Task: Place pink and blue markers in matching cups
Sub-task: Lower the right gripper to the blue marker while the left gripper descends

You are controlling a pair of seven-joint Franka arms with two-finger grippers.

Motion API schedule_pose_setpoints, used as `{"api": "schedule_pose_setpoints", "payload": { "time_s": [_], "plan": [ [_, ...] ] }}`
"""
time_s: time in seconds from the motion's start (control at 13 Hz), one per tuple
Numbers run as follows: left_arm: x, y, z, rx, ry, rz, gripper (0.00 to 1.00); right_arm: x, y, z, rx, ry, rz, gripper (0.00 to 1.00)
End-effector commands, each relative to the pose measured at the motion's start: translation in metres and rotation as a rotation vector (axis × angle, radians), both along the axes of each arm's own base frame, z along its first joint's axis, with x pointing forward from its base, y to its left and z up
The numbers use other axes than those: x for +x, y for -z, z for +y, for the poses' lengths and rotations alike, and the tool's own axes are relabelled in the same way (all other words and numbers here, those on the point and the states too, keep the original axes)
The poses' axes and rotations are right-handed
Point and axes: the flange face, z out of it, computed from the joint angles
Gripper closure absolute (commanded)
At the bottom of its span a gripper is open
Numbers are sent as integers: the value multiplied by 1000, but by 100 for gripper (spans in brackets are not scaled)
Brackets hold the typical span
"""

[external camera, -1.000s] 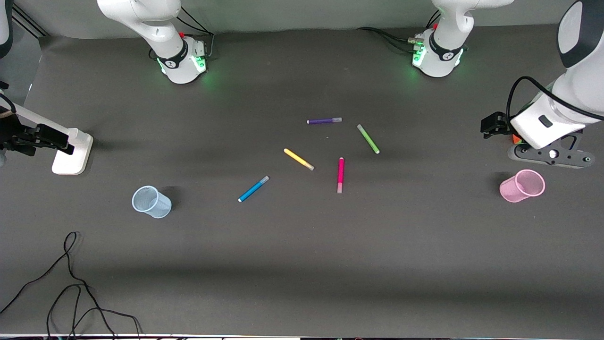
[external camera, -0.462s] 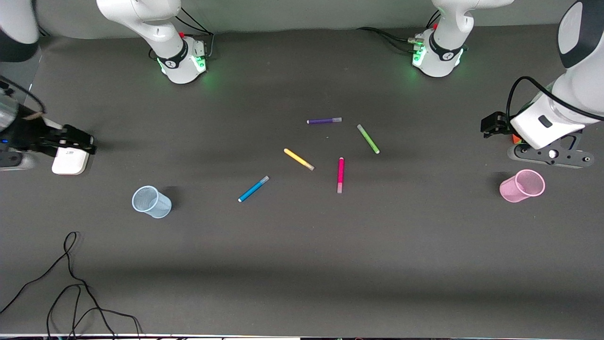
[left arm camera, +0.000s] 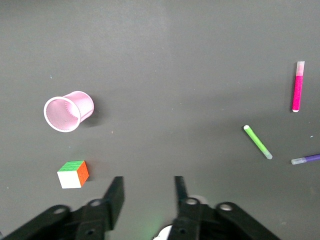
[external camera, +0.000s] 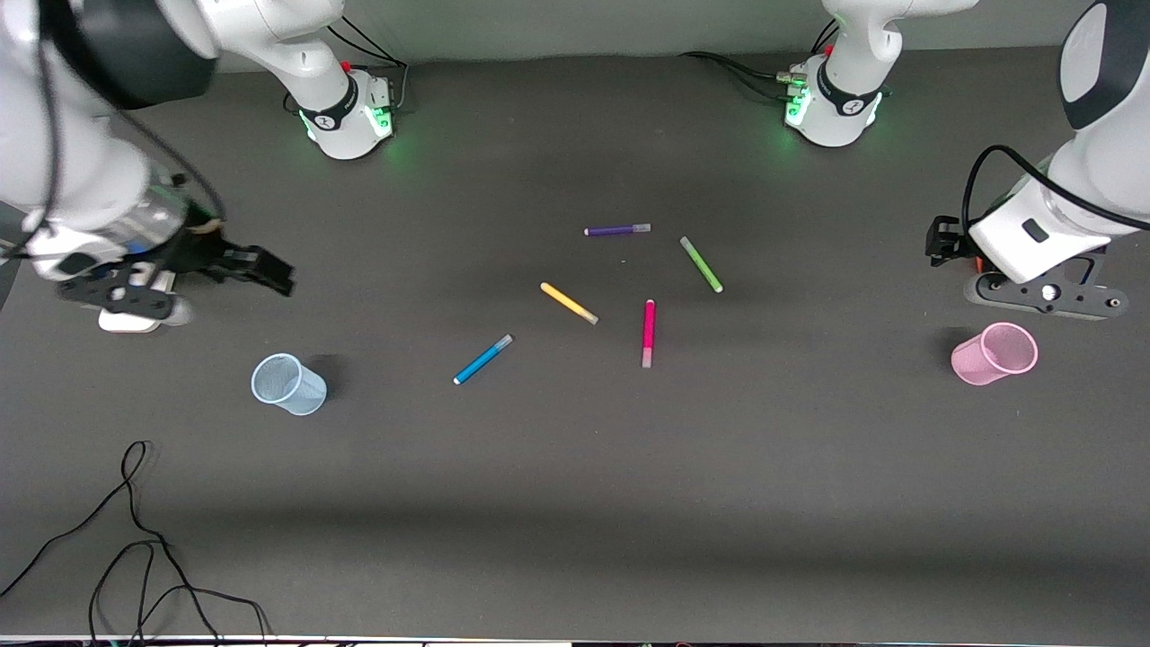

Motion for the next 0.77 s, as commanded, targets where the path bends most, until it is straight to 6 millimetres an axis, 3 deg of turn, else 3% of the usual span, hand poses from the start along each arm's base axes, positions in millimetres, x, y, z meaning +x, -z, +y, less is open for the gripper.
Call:
{"api": "schedule_pose_setpoints", "payload": {
  "time_s": [0.0,0.15,0.38,0.46,0.69],
  "plan": [
    [-3,8,-24,16,-61,2,87,-5,11,51,65,236,27,0],
    [-5,21,-47,17,-64,-18,88,-15,22,94,60,353,37,0],
    [-13,69,-100,1,-98,-75,87,-33,44,140,20,559,64,0],
    [-16,92,-119,-4,-107,-93,80,-39,54,148,6,584,58,0],
    [-14,154,-158,-40,-161,-59,77,-45,87,152,-7,625,59,0]
  ]
}}
